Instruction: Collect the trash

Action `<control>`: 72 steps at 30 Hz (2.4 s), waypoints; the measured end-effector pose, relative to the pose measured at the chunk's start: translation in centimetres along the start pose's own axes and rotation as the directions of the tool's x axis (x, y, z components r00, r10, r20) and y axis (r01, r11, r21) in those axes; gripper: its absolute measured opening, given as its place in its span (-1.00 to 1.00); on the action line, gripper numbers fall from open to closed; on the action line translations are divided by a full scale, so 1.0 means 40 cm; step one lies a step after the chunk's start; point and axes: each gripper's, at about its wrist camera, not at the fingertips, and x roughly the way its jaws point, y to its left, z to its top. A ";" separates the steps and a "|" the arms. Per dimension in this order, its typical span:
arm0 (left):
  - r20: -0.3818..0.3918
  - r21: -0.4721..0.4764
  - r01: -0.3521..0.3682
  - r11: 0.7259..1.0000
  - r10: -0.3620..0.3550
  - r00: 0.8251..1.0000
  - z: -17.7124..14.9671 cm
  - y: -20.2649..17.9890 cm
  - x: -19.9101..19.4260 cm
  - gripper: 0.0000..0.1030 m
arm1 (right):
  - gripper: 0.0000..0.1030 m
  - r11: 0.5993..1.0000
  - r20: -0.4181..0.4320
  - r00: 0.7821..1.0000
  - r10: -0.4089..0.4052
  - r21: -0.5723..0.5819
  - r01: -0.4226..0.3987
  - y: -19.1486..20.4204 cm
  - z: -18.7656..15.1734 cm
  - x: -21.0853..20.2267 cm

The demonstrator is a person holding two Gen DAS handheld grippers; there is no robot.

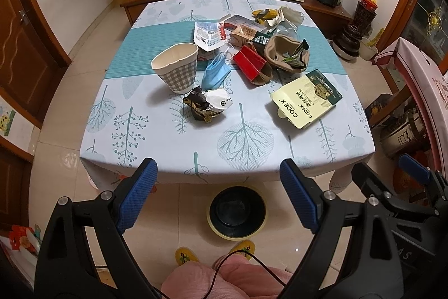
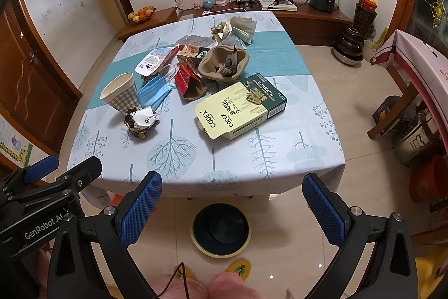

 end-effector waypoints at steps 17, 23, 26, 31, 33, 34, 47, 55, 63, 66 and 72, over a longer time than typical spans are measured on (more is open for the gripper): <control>0.046 0.029 -0.023 0.999 0.022 0.999 0.030 -0.029 -0.062 0.70 | 0.98 0.999 0.059 0.998 0.018 0.025 -0.020 -0.016 0.018 -0.060; 0.054 0.027 -0.028 0.999 0.026 0.998 0.038 -0.028 -0.076 0.70 | 0.97 0.999 0.073 0.997 0.028 0.030 -0.030 -0.017 0.025 -0.074; 0.059 0.023 -0.026 0.999 0.025 0.998 0.043 -0.027 -0.083 0.70 | 0.97 0.999 0.078 0.997 0.028 0.023 -0.030 -0.017 0.028 -0.082; 0.056 0.032 -0.027 0.999 0.026 0.998 0.043 -0.033 -0.083 0.70 | 0.96 0.999 0.082 0.996 0.021 0.029 -0.024 -0.019 0.029 -0.086; 0.052 0.033 -0.027 0.999 0.026 0.998 0.042 -0.032 -0.084 0.69 | 0.96 0.999 0.078 0.997 0.024 0.034 -0.027 -0.022 0.028 -0.084; 0.051 0.033 -0.027 0.999 0.025 0.998 0.041 -0.033 -0.083 0.69 | 0.95 0.999 0.076 0.997 0.026 0.035 -0.029 -0.023 0.028 -0.084; 0.052 0.033 -0.035 0.999 0.033 0.998 0.036 -0.028 -0.081 0.69 | 0.95 0.998 0.071 0.997 0.041 0.037 -0.043 -0.020 0.036 -0.072; 0.046 -0.012 -0.018 1.000 0.018 0.999 0.090 0.044 -0.050 0.69 | 0.94 0.999 0.064 0.997 0.035 0.023 -0.037 0.018 0.064 -0.060; 0.026 -0.051 -0.007 0.999 0.008 1.000 0.209 0.194 0.025 0.69 | 0.90 0.998 0.060 0.998 0.008 0.063 -0.012 0.070 0.138 -0.007; -0.012 -0.007 0.014 1.000 -0.014 1.000 0.254 0.243 0.079 0.69 | 0.86 0.996 0.039 0.999 0.009 0.086 -0.012 0.102 0.170 0.025; -0.127 0.137 0.091 0.986 -0.074 0.989 0.327 0.271 0.217 0.70 | 0.69 0.989 -0.039 0.999 0.032 0.147 -0.026 0.172 0.229 0.129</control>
